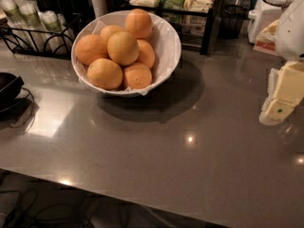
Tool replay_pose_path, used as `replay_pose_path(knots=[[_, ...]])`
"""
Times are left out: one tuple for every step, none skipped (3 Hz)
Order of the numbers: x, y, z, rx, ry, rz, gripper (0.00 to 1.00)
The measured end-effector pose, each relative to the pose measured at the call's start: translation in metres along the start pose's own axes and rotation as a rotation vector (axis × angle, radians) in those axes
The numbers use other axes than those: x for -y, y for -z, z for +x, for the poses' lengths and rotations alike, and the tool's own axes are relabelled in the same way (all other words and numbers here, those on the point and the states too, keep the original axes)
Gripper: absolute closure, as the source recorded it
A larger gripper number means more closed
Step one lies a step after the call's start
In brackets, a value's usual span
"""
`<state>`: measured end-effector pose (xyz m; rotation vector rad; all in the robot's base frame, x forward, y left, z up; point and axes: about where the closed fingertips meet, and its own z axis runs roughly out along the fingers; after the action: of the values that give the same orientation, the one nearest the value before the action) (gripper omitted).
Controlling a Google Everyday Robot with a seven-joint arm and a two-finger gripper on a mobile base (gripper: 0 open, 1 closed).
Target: Pick orange from white bowl
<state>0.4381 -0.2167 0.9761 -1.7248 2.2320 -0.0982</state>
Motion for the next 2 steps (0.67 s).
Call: replay_pose_path(knots=[[0.000,0.000,0.000,0.001,0.001,0.000,0.00],[0.004,-0.003,-0.020,0.044,0.045,0.014,0.00]])
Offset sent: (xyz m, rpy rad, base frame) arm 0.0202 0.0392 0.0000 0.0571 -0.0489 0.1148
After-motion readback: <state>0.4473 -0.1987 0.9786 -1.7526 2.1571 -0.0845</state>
